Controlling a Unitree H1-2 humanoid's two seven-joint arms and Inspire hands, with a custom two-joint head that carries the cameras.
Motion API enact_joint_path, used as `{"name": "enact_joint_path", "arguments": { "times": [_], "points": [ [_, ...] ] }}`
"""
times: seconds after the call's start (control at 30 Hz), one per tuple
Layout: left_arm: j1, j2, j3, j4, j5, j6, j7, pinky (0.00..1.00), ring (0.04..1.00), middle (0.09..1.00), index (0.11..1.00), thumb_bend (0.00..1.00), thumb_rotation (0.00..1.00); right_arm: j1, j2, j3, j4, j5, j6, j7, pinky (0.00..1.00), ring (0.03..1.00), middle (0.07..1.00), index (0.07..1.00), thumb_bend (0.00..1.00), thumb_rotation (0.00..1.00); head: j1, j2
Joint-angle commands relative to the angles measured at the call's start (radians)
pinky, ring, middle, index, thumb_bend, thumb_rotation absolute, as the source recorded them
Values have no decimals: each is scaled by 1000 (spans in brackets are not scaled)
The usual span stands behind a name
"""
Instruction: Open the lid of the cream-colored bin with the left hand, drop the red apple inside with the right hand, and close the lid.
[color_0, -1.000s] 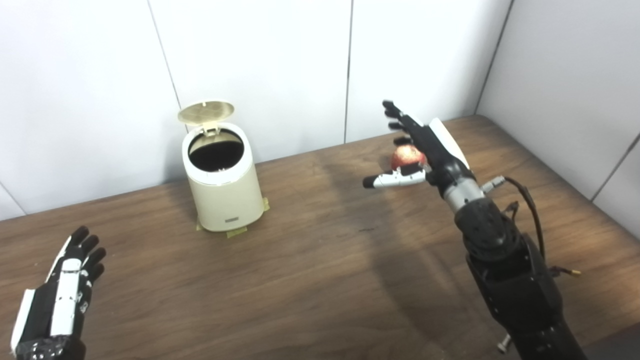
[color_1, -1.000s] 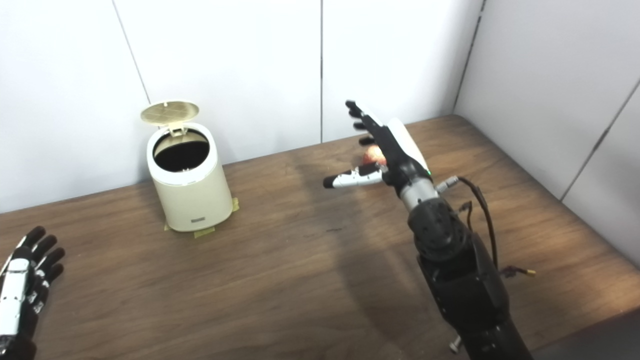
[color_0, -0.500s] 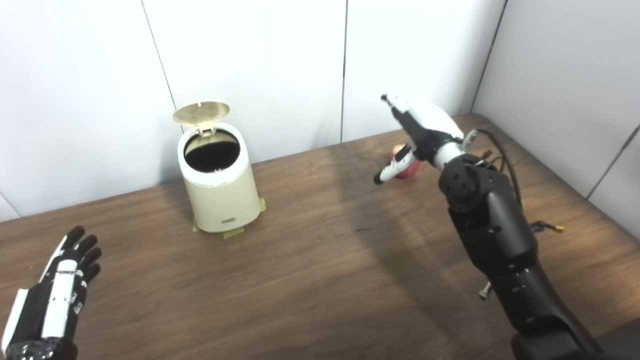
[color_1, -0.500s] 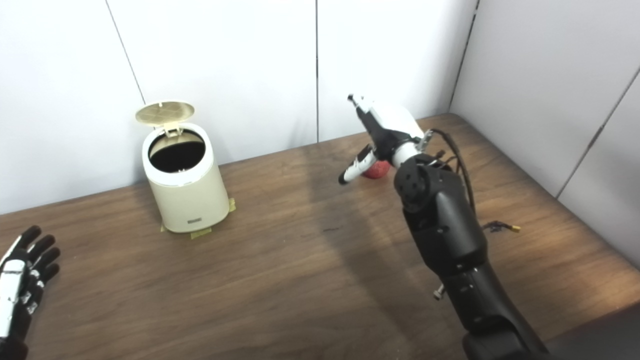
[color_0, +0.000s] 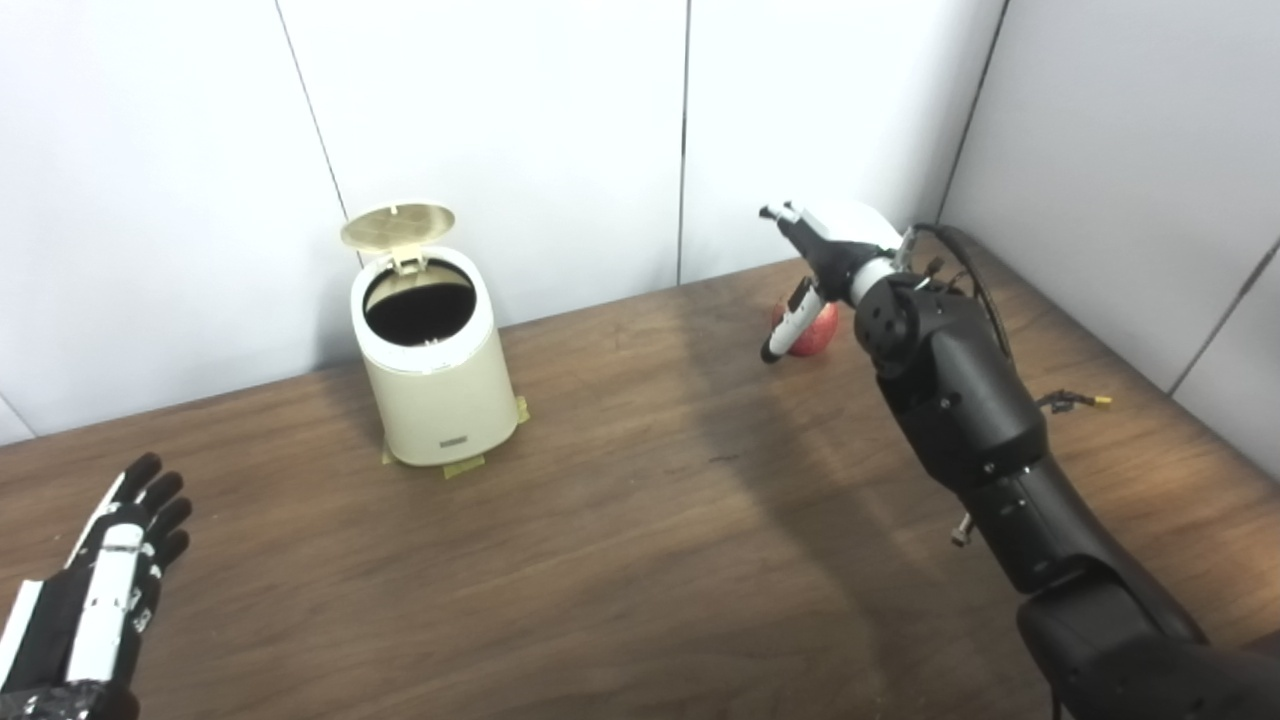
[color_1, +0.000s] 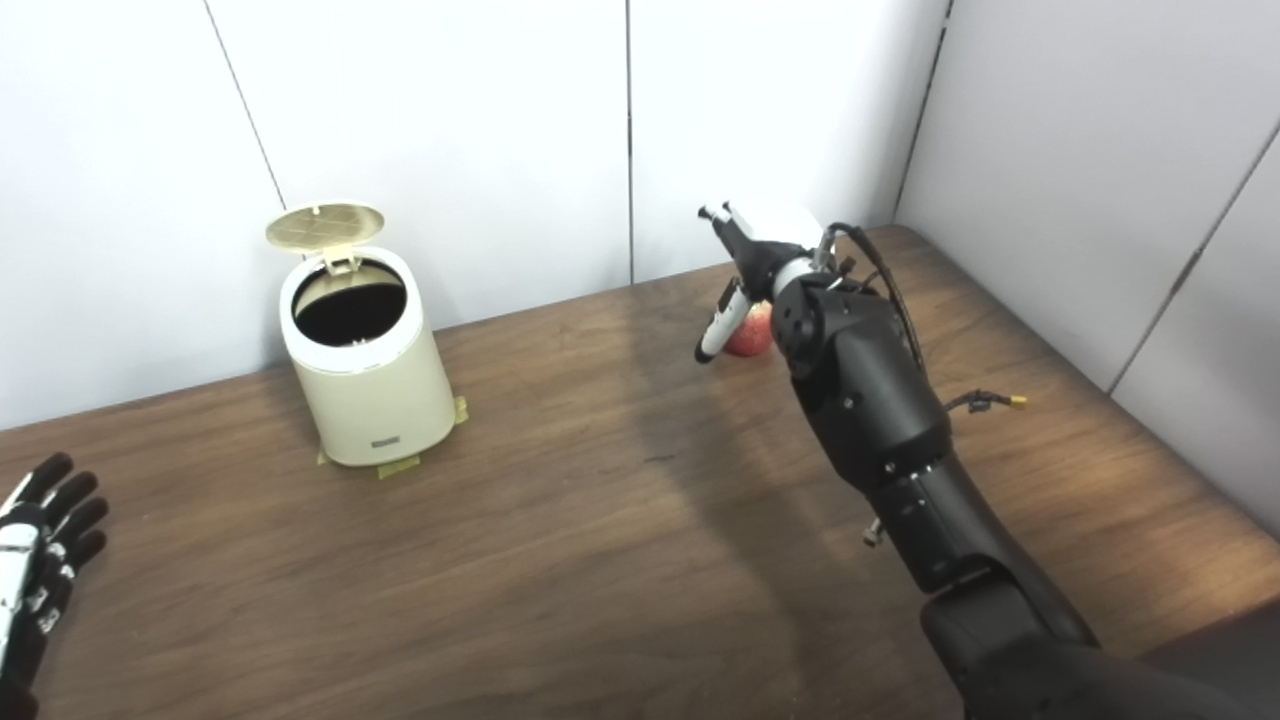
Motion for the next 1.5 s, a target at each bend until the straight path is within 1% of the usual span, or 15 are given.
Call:
{"name": "enact_joint_path", "arguments": {
  "times": [0.0, 0.1, 0.2, 0.23, 0.3, 0.37, 0.5, 0.67, 0.7, 0.87, 1.07, 1.17, 1.33, 1.47],
  "points": [
    [-29, 29, -11, -40, -20, -9, 32, 952, 943, 952, 977, 220, 852, -62, -35, -8, -9, -2, -6, -22, 1000, 1000, 1000, 931, 987, 161, 0, 3],
    [-32, 51, -28, -41, -45, -9, 60, 943, 937, 949, 975, 207, 845, -60, -36, -9, 16, 6, -7, -52, 1000, 1000, 995, 928, 957, 188, -12, 6],
    [-36, 73, -47, -48, -97, -9, 97, 957, 943, 950, 972, 200, 843, -61, -33, -18, 51, 25, -7, -88, 996, 996, 972, 924, 923, 170, -15, 10],
    [-38, 81, -54, -50, -110, -9, 111, 961, 946, 951, 974, 201, 837, -61, -35, -20, 64, 36, -7, -101, 975, 988, 965, 923, 921, 157, -15, 10],
    [-42, 98, -68, -54, -134, -9, 136, 974, 953, 957, 978, 191, 832, -60, -39, -20, 95, 62, -8, -139, 898, 964, 946, 914, 933, 132, -12, 12],
    [-47, 113, -82, -55, -152, -9, 159, 980, 955, 960, 982, 179, 837, -54, -45, -15, 115, 82, -15, -176, 837, 930, 915, 897, 945, 127, -9, 15],
    [-56, 140, -106, -58, -185, -9, 196, 968, 948, 958, 988, 166, 848, -36, -60, 10, 150, 111, -36, -241, 793, 880, 864, 862, 956, 116, -6, 17],
    [-68, 176, -137, -71, -226, -9, 247, 985, 956, 962, 989, 159, 849, -34, -70, 41, 169, 132, -25, -276, 820, 890, 864, 855, 955, 117, -6, 16],
    [-70, 183, -143, -73, -233, -9, 261, 989, 955, 959, 986, 168, 832, -34, -72, 48, 169, 132, -24, -282, 825, 892, 865, 856, 954, 125, -7, 16],
    [-85, 210, -166, -77, -263, -9, 304, 986, 946, 953, 981, 143, 828, -31, -80, 77, 171, 140, -36, -325, 828, 873, 853, 842, 968, 139, -14, 16],
    [-89, 231, -190, -86, -279, -9, 340, 988, 946, 950, 983, 122, 834, -33, -92, 112, 187, 138, -17, -316, 879, 896, 861, 848, 969, 159, -13, 20],
    [-88, 241, -199, -95, -286, -9, 350, 992, 948, 953, 988, 125, 845, -38, -102, 133, 213, 135, -20, -317, 890, 910, 851, 822, 965, 179, -10, 22],
    [-91, 255, -212, -103, -299, -9, 366, 1000, 964, 967, 998, 96, 853, -44, -117, 161, 234, 130, -16, -310, 935, 931, 824, 802, 959, 201, -13, 28],
    [-95, 265, -222, -103, -299, -9, 375, 1000, 967, 965, 988, 94, 854, -48, -129, 185, 248, 121, -15, -309, 951, 940, 819, 788, 948, 200, -13, 30]
  ]
}}
